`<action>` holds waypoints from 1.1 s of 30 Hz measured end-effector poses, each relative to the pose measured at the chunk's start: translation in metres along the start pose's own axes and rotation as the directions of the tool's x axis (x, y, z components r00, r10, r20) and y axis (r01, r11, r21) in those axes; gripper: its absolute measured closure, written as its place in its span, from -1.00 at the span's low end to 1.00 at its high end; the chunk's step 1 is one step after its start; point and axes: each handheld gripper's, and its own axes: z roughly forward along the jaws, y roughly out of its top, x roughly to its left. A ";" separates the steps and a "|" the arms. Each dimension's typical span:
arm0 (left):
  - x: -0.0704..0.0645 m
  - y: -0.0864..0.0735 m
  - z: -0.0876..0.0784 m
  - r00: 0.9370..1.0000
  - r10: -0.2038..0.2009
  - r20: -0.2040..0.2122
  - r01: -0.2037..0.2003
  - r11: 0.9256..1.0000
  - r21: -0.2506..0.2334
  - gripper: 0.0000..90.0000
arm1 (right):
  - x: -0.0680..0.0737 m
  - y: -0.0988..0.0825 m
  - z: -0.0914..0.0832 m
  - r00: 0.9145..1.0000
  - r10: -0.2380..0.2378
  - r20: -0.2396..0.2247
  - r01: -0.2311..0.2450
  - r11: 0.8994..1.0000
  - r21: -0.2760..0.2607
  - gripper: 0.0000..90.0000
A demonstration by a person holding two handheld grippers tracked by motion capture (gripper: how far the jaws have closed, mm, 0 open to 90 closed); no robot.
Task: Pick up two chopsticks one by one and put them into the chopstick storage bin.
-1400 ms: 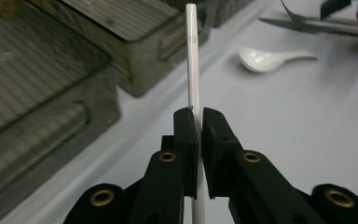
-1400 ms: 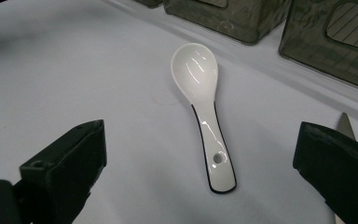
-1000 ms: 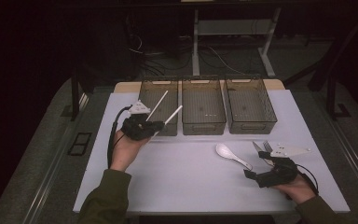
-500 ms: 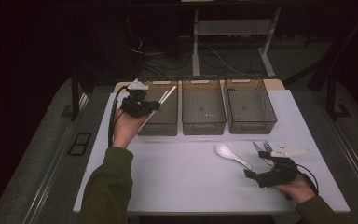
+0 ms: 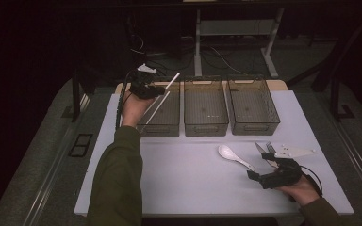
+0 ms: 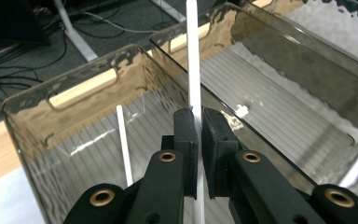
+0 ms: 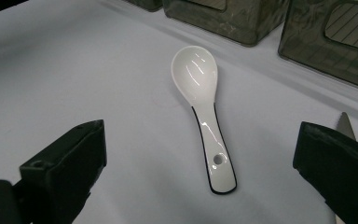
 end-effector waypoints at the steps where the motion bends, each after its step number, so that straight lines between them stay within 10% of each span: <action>1: 0.002 0.000 0.003 1.000 0.003 -0.004 -0.003 1.000 0.003 0.87 | 0.000 0.000 0.000 1.000 0.000 0.001 0.000 1.000 -0.003 -0.94; 10: 0.013 0.001 0.019 0.999 -0.038 -0.029 0.038 0.999 -0.010 0.87 | -0.001 0.000 -0.001 1.000 0.007 -0.009 -0.007 1.000 -0.008 -0.94; 33: 0.009 -0.023 0.054 0.990 -0.076 -0.115 0.093 0.984 0.155 0.76 | -0.001 0.000 -0.002 1.000 0.007 -0.007 -0.007 1.000 -0.012 -0.94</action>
